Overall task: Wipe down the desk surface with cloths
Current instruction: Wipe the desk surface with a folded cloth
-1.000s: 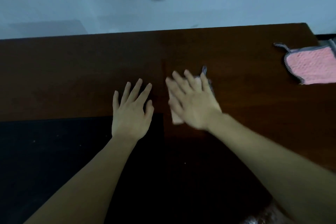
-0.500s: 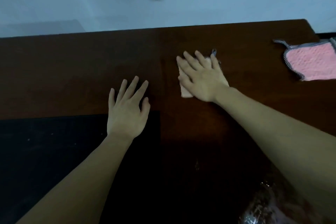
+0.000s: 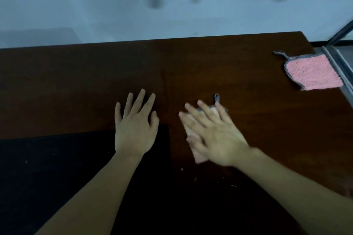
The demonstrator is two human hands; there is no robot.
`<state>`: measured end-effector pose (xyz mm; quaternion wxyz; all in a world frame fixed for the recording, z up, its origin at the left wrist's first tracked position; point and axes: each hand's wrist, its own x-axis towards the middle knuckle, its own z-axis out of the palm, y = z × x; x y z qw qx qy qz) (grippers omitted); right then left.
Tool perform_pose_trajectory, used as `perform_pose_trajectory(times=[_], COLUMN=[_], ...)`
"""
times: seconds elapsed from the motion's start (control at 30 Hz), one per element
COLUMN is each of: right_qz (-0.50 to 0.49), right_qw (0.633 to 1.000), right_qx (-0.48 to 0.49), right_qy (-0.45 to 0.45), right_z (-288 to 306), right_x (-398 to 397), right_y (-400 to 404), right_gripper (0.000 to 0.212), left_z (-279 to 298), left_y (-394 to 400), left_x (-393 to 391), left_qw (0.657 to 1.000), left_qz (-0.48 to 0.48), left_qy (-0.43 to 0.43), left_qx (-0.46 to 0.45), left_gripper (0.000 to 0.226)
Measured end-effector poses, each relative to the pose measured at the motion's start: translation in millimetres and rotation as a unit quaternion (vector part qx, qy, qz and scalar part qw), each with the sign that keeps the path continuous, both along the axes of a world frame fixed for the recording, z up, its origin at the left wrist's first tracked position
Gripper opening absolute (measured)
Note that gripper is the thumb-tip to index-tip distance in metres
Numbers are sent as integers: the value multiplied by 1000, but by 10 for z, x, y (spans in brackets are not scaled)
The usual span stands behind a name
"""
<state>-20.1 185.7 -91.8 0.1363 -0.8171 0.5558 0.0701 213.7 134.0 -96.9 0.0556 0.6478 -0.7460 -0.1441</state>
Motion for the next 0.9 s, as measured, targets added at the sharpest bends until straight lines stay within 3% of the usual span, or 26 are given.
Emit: perform_pose_trajectory(times=[0.17, 0.27, 0.37, 0.57, 0.67, 0.9], right_qz=[-153, -196, -187, -70, -67, -189], right_qw=[988, 980, 982, 997, 997, 981], right_qx=[-11, -7, -4, 12, 9, -22], right_qy=[25, 22, 22, 10, 27, 33], right_z=[29, 8, 33, 37, 37, -5], right_x=[-212, -115, 87, 241, 61, -294], right_y=[-863, -1024, -759, 136, -66, -1077], right_gripper=[61, 61, 61, 64, 63, 60], left_z=[26, 16, 9, 13, 19, 6], left_y=[-13, -11, -13, -24, -38, -40], left_x=[0, 8, 18, 8, 10, 5], left_qw=[1000, 1000, 1000, 1000, 1000, 1000], left_qz=[-9, -13, -16, -19, -22, -25], left_qy=[1, 4, -4, -5, -9, -10], left_qx=[8, -2, 7, 8, 14, 6], left_gripper=[58, 57, 57, 56, 56, 57])
